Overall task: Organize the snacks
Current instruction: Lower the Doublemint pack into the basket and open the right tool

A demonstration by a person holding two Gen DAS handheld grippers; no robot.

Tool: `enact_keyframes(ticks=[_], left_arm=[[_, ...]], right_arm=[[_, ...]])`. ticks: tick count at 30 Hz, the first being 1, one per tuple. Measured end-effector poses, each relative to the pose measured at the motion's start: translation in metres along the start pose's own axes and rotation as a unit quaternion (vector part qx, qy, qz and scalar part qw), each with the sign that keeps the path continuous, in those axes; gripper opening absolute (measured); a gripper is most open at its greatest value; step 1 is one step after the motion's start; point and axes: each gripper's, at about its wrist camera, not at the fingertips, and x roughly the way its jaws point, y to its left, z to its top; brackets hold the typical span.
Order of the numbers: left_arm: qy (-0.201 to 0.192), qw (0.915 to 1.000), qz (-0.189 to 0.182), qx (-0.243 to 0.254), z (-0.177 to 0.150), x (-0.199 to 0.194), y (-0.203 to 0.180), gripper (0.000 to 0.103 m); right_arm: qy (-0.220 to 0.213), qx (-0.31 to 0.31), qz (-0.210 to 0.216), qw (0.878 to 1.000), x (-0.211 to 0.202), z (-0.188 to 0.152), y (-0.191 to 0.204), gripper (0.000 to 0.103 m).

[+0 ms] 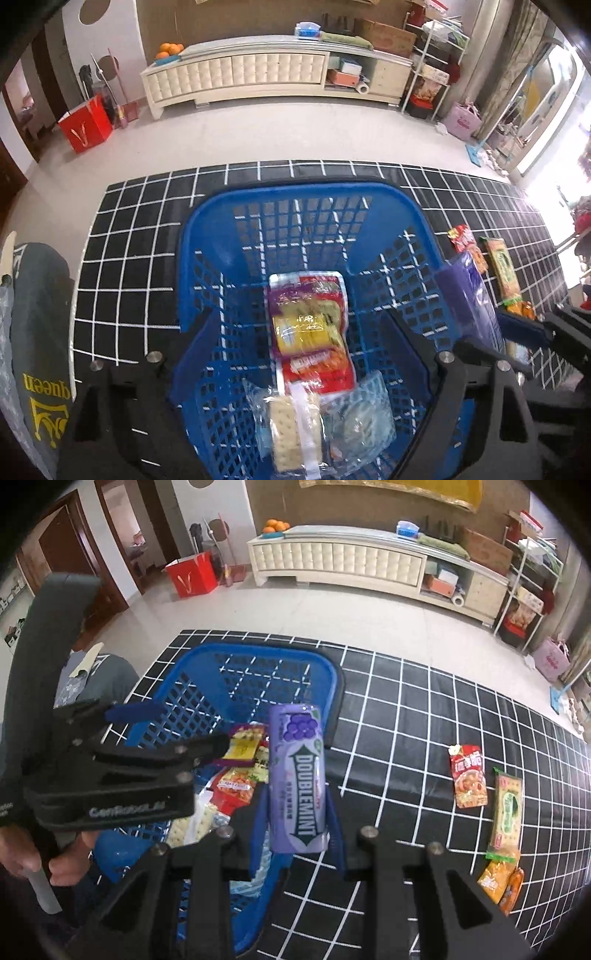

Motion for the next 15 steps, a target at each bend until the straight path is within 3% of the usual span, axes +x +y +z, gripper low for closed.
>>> enact_keyframes(ticks=[10, 15], left_arm=[[-0.027, 0.9995, 0.009, -0.012, -0.023, -0.052, 0.026, 0.086], [-0.04, 0.9987, 0.019, -0.027, -0.036, -0.08, 0.045, 0.086]], right_arm=[[-0.016, -0.011, 0.016, 1.0, -0.026, -0.001, 0.03, 0.035], [-0.003, -0.019, 0.033, 0.999, -0.022, -0.002, 0.051, 0.035]])
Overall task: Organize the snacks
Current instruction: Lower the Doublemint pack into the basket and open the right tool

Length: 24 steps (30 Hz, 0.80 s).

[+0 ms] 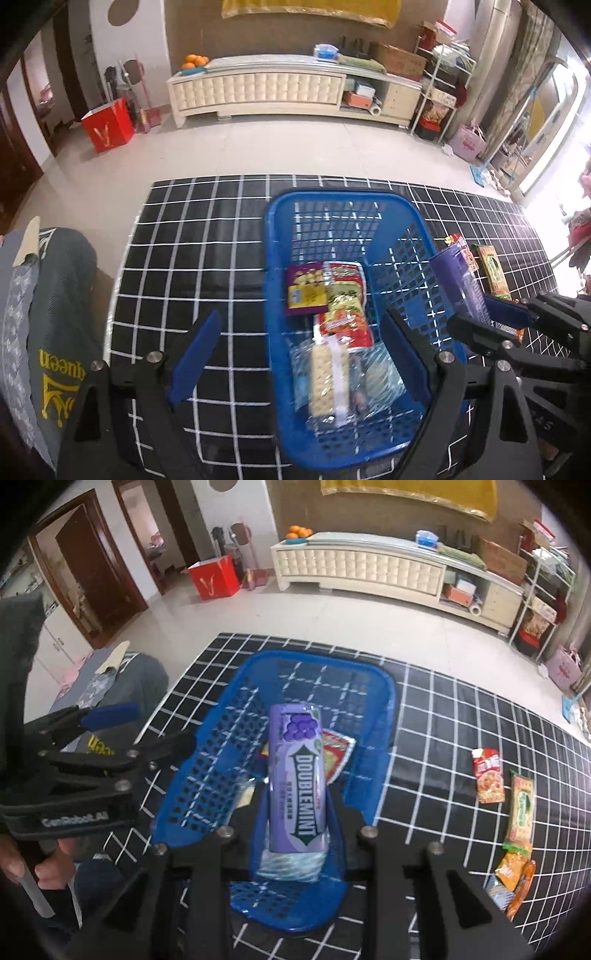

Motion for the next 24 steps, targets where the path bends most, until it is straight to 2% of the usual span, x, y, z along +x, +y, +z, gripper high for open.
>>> enact_keyframes(ticks=[5, 9, 20, 24], left_arm=[[-0.007, 0.9999, 0.014, 0.002, -0.013, -0.015, 0.015, 0.086], [-0.006, 0.9999, 0.013, -0.003, -0.024, -0.021, 0.028, 0.086], [0.008, 0.9997, 0.018, -0.016, -0.044, -0.003, 0.053, 0.086], [0.011, 0.9995, 0.018, -0.023, -0.048, 0.003, 0.06, 0.086]], right_arm=[[0.027, -0.01, 0.011, 1.0, 0.017, 0.003, 0.02, 0.034], [0.052, 0.007, 0.042, 0.998, 0.033, 0.004, 0.028, 0.034], [0.126, -0.003, 0.023, 0.992, 0.084, -0.016, 0.044, 0.035], [0.148, 0.0, 0.03, 0.989, 0.099, -0.023, 0.046, 0.035]])
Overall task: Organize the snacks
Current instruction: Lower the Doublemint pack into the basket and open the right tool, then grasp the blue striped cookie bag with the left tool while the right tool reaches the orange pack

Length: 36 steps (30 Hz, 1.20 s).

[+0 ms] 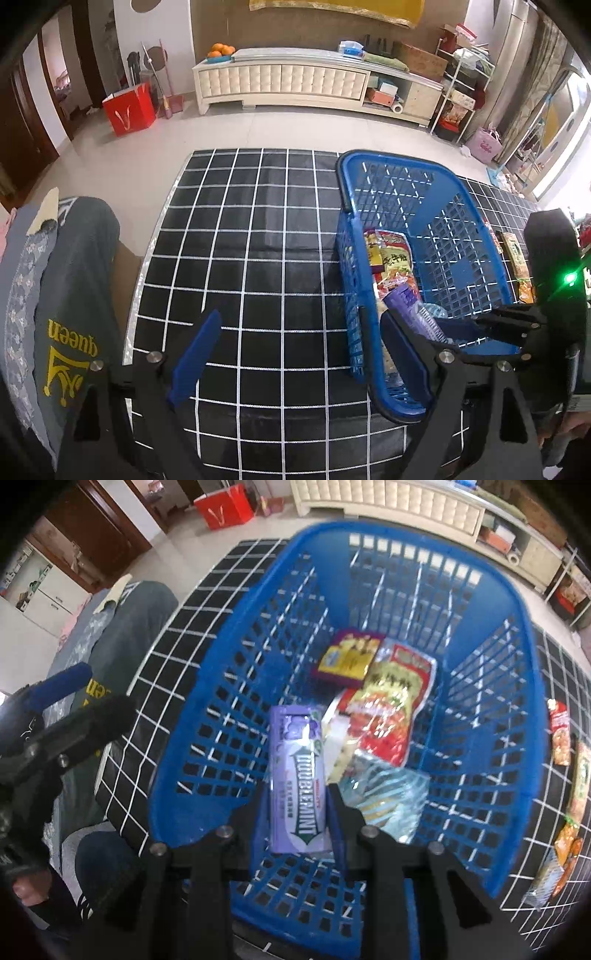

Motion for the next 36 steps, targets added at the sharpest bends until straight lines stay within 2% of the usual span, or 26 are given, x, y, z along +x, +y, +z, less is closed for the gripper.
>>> enact_keyframes(ticks=[2, 4, 6, 7, 13, 18, 27, 32, 36], left_arm=[[0.006, 1.0, 0.0, -0.003, -0.002, 0.004, 0.003, 0.086], [0.008, 1.0, 0.002, 0.0, -0.004, 0.006, 0.003, 0.086], [0.01, 0.9999, 0.004, 0.003, -0.005, 0.006, 0.002, 0.086], [0.01, 0.9999, 0.006, 0.004, -0.006, 0.006, 0.0, 0.086], [0.005, 0.9997, 0.012, 0.019, -0.008, -0.008, -0.017, 0.086], [-0.012, 0.9991, 0.009, 0.039, -0.007, -0.027, -0.046, 0.086], [-0.041, 0.9934, -0.006, 0.107, -0.007, -0.064, -0.14, 0.086], [-0.063, 0.9878, -0.021, 0.141, -0.01, -0.071, -0.203, 0.086], [-0.057, 0.9841, -0.048, 0.161, -0.013, -0.061, -0.25, 0.086]], right_arm=[[0.0, -0.007, -0.005, 1.0, 0.001, -0.001, 0.002, 0.035], [-0.005, -0.017, -0.007, 1.0, -0.002, -0.002, 0.004, 0.041], [-0.016, -0.018, -0.014, 1.0, -0.009, -0.004, 0.003, 0.065], [-0.023, -0.016, -0.012, 1.0, -0.015, -0.004, 0.002, 0.067], [-0.057, -0.003, 0.002, 0.998, -0.058, -0.019, -0.016, 0.068], [-0.084, -0.006, -0.017, 0.996, -0.095, -0.041, -0.035, 0.068], [-0.148, 0.069, -0.042, 0.986, -0.173, -0.1, -0.118, 0.068], [-0.154, 0.11, -0.061, 0.98, -0.192, -0.134, -0.166, 0.068], [-0.148, 0.14, -0.082, 0.976, -0.197, -0.158, -0.205, 0.068]])
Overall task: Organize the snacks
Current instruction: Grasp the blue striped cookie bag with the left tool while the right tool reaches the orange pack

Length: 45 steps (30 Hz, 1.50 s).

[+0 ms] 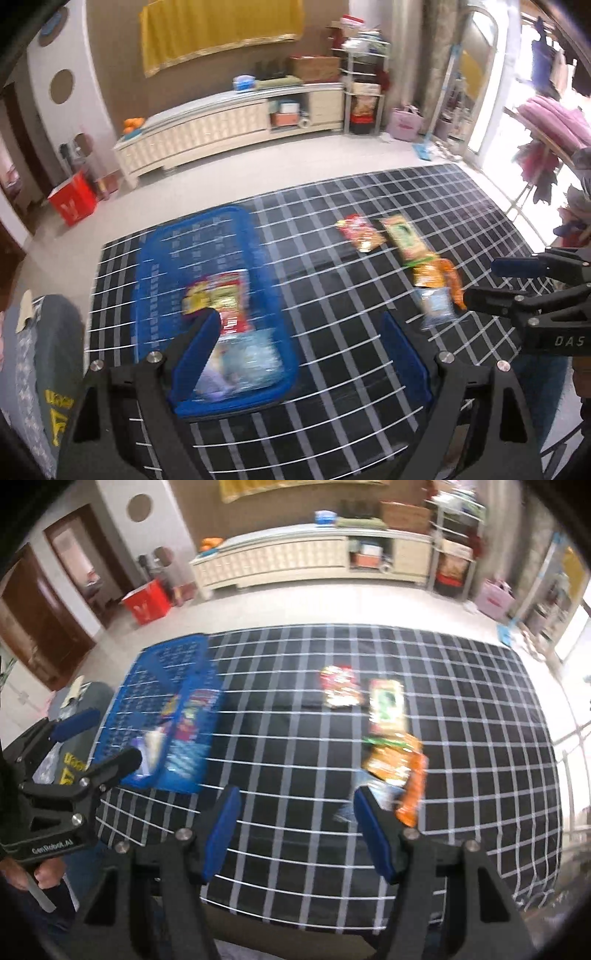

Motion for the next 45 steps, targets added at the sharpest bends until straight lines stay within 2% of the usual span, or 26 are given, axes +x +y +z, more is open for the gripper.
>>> enact_keyframes(ticks=[7, 14, 16, 18, 20, 26, 28, 33, 41, 45], left_arm=[[0.031, 0.9981, -0.03, 0.044, 0.008, 0.042, -0.075, 0.086], [0.074, 0.9931, -0.064, 0.064, 0.009, 0.087, -0.119, 0.086], [0.085, 0.9921, -0.063, 0.068, 0.007, 0.102, -0.127, 0.087], [0.099, 0.9907, -0.064, 0.067, 0.005, 0.118, -0.133, 0.087], [0.11, 0.9895, -0.07, 0.063, 0.004, 0.131, -0.138, 0.089], [0.137, 0.9853, -0.081, 0.062, 0.003, 0.174, -0.159, 0.089], [0.151, 0.9828, -0.085, 0.064, 0.001, 0.19, -0.168, 0.089], [0.172, 0.979, -0.071, 0.084, -0.002, 0.222, -0.186, 0.089], [0.188, 0.9746, -0.059, 0.106, 0.0, 0.249, -0.203, 0.089], [0.189, 0.9739, -0.053, 0.114, 0.0, 0.255, -0.21, 0.089]], right_arm=[[0.006, 0.039, -0.017, 0.999, 0.009, -0.014, -0.064, 0.069], [0.025, 0.048, -0.022, 0.998, 0.032, -0.028, -0.104, 0.075], [0.027, 0.047, -0.037, 0.998, 0.039, -0.031, -0.114, 0.08], [0.026, 0.039, -0.054, 0.997, 0.044, -0.033, -0.122, 0.092], [0.028, 0.038, -0.058, 0.997, 0.051, -0.035, -0.13, 0.096], [0.054, 0.072, -0.059, 0.994, 0.075, -0.043, -0.164, 0.099], [0.059, 0.077, -0.073, 0.993, 0.082, -0.045, -0.174, 0.101], [0.062, 0.091, -0.082, 0.991, 0.091, -0.05, -0.192, 0.102], [0.077, 0.087, -0.094, 0.989, 0.104, -0.054, -0.202, 0.102], [0.08, 0.094, -0.079, 0.989, 0.106, -0.054, -0.202, 0.102]])
